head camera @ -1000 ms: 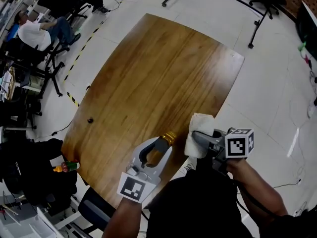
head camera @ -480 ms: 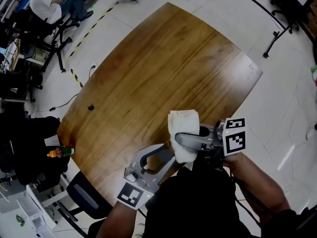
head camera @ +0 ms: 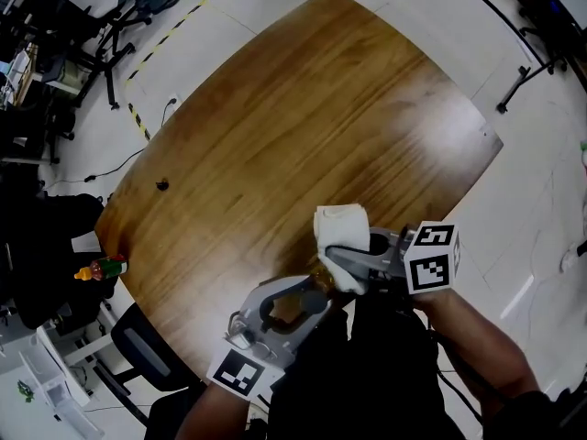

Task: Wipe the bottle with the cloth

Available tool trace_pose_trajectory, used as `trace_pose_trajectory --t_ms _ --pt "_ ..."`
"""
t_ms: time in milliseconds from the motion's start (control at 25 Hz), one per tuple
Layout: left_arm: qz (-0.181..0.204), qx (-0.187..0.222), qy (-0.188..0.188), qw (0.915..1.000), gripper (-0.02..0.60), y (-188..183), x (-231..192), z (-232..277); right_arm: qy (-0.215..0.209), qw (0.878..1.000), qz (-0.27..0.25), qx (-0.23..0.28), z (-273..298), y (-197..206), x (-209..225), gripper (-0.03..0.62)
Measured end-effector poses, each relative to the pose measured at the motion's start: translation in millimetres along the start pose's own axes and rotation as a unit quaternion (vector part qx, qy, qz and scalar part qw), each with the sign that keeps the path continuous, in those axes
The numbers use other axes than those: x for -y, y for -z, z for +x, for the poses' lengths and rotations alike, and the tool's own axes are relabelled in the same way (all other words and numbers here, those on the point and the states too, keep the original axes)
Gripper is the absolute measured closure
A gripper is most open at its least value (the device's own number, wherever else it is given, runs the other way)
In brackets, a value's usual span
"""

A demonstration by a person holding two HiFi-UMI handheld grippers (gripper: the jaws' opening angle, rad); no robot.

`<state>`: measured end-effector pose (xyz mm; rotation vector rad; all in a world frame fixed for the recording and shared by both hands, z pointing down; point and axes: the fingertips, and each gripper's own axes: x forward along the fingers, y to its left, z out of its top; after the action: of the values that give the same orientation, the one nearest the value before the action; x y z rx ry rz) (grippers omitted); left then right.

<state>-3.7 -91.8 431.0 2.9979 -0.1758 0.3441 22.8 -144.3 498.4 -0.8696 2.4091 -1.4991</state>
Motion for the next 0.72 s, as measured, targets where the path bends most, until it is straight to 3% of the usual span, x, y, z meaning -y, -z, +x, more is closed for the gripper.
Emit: trace_pose_trajectory --t_ms 200,400,600,720 --pt "0.004 0.013 -0.005 0.9999 0.431 -3 0 1 0.067 0.995 -0.055 -0.046 5 11 22 0.523" --pt "0.008 0.023 -0.011 0.9996 0.433 -3 2 3 0.135 0.976 -0.132 -0.105 7 25 43 0.523" --pt "0.008 0.025 -0.021 0.9994 0.434 -5 4 5 0.198 0.94 -0.218 -0.17 6 34 56 0.523" --pt "0.01 0.024 -0.025 0.9993 0.434 -6 3 4 0.223 0.906 -0.286 -0.217 9 42 60 0.523"
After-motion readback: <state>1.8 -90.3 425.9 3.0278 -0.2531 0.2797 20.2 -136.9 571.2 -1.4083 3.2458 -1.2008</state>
